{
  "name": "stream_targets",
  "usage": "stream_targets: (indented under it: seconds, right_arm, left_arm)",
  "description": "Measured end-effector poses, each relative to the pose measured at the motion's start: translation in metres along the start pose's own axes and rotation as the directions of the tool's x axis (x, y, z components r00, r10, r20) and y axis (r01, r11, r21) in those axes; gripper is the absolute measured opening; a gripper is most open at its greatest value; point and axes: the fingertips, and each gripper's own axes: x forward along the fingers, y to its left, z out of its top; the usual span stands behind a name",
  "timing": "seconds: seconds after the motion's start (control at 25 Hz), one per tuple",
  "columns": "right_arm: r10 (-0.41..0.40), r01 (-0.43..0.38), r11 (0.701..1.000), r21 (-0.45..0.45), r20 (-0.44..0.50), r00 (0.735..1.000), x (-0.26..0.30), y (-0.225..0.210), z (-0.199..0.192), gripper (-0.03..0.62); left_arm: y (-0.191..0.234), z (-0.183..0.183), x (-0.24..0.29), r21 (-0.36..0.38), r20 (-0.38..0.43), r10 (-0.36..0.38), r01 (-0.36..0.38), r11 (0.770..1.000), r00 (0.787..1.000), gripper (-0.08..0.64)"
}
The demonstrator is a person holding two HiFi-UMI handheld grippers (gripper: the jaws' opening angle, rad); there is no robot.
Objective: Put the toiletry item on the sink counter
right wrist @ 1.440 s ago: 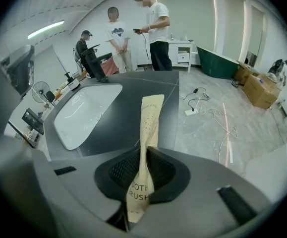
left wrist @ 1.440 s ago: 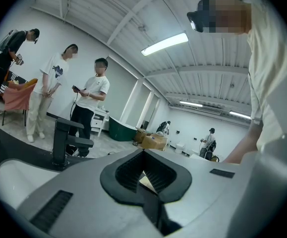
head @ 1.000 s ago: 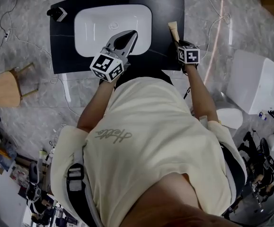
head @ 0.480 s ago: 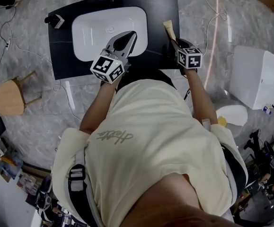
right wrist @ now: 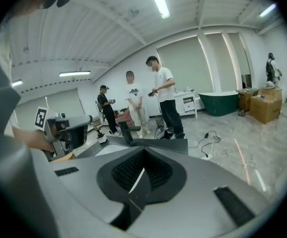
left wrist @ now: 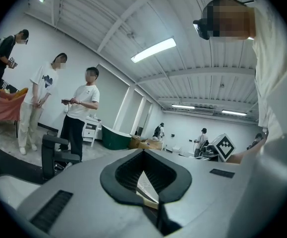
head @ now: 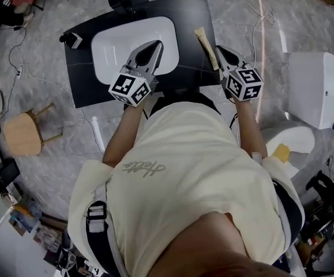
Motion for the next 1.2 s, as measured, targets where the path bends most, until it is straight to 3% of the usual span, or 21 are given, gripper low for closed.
stream_targets:
  seconds: [0.28, 0.68, 1.0, 1.2]
  right_arm:
    - [0.014, -0.003, 0.997, -0.076, 0.147, 0.989, -0.062, 0.020, 0.038, -0.005]
    - [-0.003, 0.060, 0.978, -0.201, 0.271, 0.963, -0.102, 0.038, 0.073, -0.006]
    - [0.011, 0.079, 0.961, -0.264, 0.324, 0.946, -0.123, 0.056, 0.093, -0.006]
    - [0.020, 0.078, 0.959, -0.274, 0.337, 0.941, -0.123, 0.058, 0.096, -0.006]
  left_arm:
    - [-0.033, 0.027, -0.006, 0.043, 0.039, -0.044, 0.042, 0.998, 0.998, 0.003]
    - [-0.060, 0.050, -0.004, 0.101, 0.083, -0.095, 0.086, 0.991, 0.992, 0.003]
    - [-0.074, 0.074, -0.013, 0.165, 0.105, -0.112, 0.094, 0.982, 0.988, 0.003]
    - [-0.069, 0.073, -0.016, 0.167, 0.111, -0.092, 0.073, 0.983, 0.989, 0.003]
